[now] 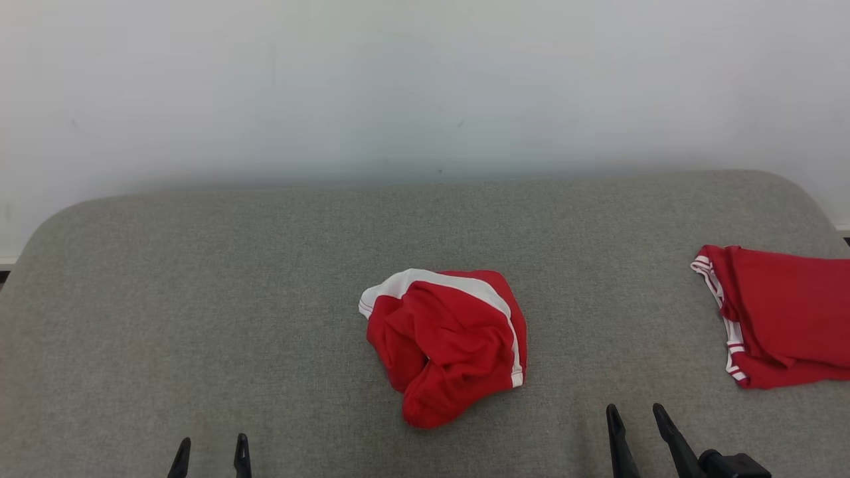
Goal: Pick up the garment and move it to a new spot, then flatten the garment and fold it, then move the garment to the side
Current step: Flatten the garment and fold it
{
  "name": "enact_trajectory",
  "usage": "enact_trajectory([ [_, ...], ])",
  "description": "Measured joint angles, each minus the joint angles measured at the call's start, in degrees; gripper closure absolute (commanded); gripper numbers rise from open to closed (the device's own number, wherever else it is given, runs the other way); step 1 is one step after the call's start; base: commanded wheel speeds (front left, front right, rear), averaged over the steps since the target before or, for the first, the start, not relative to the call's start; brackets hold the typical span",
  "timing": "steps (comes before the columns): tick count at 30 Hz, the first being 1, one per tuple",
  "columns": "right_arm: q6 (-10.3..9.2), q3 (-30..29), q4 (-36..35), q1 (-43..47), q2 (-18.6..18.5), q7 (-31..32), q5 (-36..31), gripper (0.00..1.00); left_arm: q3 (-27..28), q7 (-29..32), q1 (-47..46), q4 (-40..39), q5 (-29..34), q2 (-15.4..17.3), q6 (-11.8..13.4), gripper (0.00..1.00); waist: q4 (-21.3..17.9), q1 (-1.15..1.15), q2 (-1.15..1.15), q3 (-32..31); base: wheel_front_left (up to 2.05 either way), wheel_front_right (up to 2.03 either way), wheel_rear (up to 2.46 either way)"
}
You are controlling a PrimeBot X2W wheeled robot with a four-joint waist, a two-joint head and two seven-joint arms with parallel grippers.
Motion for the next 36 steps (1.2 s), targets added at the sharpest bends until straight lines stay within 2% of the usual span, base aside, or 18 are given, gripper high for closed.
enact_trajectory([
  [7, 0.0, 0.58, 0.0, -0.31, 0.0, 0.1, 0.0, 0.0, -1.49, 0.0, -0.58, 1.81, 1.25, -0.08, -1.08, 0.0, -0.81, 0.0, 0.0, 0.08, 0.0, 0.0, 0.0],
  [15, 0.0, 1.02, -0.12, -0.76, 0.0, 0.49, -0.1, 0.0, -5.6, -0.05, -5.12, 4.87, 1.32, -0.1, -2.49, 0.0, -3.81, 0.0, 0.0, 0.25, 0.0, 0.0, 0.0],
  [21, 0.0, 0.69, -0.55, -0.75, -0.01, 0.79, -0.53, 0.0, -13.97, 2.79, -12.09, 7.48, 1.82, 0.26, -3.08, 0.0, -6.61, 0.0, 0.0, 0.75, 0.0, 0.0, 0.0],
  [28, 0.0, 1.68, -0.65, -1.36, -0.02, 0.89, -0.49, 0.0, -32.17, 7.64, -20.4, 10.36, -3.16, 1.78, -3.49, 0.0, -9.68, 0.0, 0.0, 1.85, 0.0, 0.0, 0.0],
  [33, 0.0, 2.23, -0.57, -2.33, -0.01, 0.71, -0.43, 0.0, -37.23, 7.67, -26.04, 16.48, -4.88, 2.47, -3.49, 0.0, -11.92, 0.0, 0.0, 2.98, 0.0, 0.0, 0.0],
  [36, 0.0, 2.34, -0.53, -2.58, -0.01, 0.63, -0.43, 0.0, -37.68, 7.21, -27.99, 19.6, -4.93, 2.34, -3.48, 0.0, -12.83, 0.0, 0.0, 3.49, 0.0, 0.0, 0.0],
])
